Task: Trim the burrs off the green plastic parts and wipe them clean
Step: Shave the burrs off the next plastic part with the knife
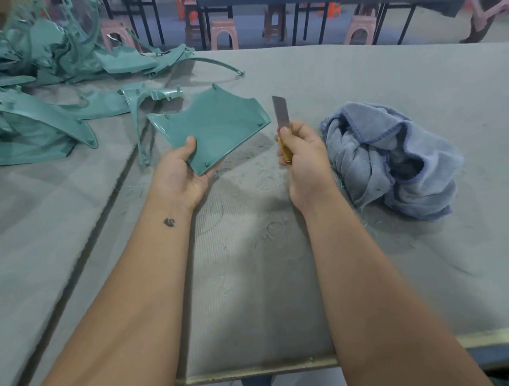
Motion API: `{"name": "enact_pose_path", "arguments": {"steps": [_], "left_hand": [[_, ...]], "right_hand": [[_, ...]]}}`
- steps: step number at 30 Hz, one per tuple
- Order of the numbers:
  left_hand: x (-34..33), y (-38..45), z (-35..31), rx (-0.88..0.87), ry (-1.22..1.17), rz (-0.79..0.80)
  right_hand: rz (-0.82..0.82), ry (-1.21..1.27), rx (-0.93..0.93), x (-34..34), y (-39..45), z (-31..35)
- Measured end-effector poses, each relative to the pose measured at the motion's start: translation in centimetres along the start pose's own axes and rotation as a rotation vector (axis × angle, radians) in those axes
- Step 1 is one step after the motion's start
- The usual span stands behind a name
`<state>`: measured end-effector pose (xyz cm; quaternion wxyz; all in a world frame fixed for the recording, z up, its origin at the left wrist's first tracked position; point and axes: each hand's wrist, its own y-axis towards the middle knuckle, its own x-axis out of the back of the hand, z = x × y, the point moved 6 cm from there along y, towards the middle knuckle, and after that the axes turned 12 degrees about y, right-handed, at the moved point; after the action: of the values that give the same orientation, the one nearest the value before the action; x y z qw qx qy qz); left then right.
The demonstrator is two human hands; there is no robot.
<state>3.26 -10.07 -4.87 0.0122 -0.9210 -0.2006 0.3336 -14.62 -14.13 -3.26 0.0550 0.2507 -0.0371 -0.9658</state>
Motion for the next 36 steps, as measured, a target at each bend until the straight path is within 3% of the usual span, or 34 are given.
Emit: {"name": "enact_pose_path", "arguments": {"steps": [16,26,31,33,36], "left_hand": [[0.3,0.3,0.0,-0.006,-0.113,0.016],[-0.1,-0.2,0.0,-0.002,-0.131,0.009],[-0.2,-0.2,-0.3,-0.013,-0.185,0.022],[-0.3,-0.1,-0.3,-0.014,-0.186,0.029],[-0.3,-0.2,-0.2,-0.007,-0.182,0.039]], "right_hand": [[0.066,-0.165,0.096,-0.3,0.0,-0.8],[0.356,-0.605,0.153,-2.5,-0.8,-2.1],[0.181,-0.247,0.16,-1.4,-0.5,-0.8],[0.155,-0.256,0.164,-1.3,-0.4,-0.7],[0.245,-0.4,0.156,-2.0,-0.7,-1.3]]}}
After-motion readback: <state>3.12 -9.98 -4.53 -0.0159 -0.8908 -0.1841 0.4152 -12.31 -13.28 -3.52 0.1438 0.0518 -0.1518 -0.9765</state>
